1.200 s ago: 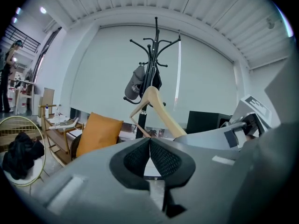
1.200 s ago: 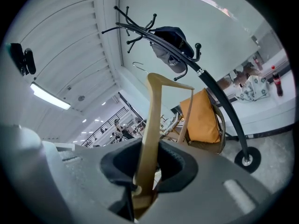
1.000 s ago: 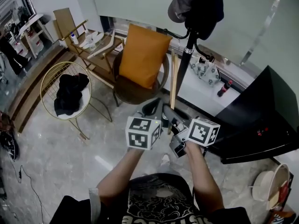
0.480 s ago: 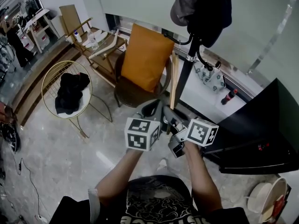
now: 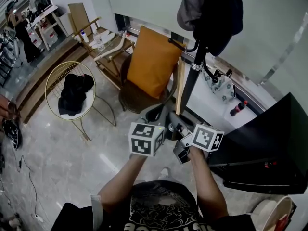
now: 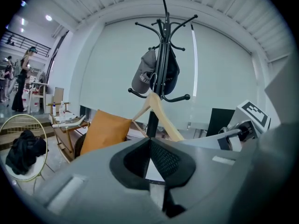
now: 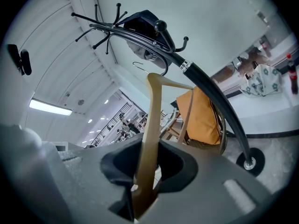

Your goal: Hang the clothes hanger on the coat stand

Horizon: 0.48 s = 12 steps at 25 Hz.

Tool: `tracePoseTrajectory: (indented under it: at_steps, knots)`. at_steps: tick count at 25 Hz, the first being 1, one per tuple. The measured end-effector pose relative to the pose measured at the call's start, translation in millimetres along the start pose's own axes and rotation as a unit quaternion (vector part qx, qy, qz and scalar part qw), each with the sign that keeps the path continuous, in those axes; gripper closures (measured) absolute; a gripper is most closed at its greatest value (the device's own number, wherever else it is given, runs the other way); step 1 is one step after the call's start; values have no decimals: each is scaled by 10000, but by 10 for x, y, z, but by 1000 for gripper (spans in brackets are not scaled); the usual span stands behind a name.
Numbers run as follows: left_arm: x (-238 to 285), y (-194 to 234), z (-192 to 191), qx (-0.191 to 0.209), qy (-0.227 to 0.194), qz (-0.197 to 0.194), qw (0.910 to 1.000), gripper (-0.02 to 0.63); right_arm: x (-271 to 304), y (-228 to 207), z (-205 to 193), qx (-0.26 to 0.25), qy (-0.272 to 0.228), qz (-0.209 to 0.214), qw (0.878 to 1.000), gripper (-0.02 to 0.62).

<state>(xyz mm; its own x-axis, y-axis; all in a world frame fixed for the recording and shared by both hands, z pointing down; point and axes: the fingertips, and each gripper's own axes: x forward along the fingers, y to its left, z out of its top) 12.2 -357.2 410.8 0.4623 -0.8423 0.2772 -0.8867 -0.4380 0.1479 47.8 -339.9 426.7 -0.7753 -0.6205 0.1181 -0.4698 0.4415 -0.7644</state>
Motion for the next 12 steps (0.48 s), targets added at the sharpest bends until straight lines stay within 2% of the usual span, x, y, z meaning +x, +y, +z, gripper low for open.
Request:
tracePoseTrajectory:
  at_steps: [12]
  knots:
    - [281,-21,-54,1,82,186,9998,600,105,-334,136,94,120,53,9999,499]
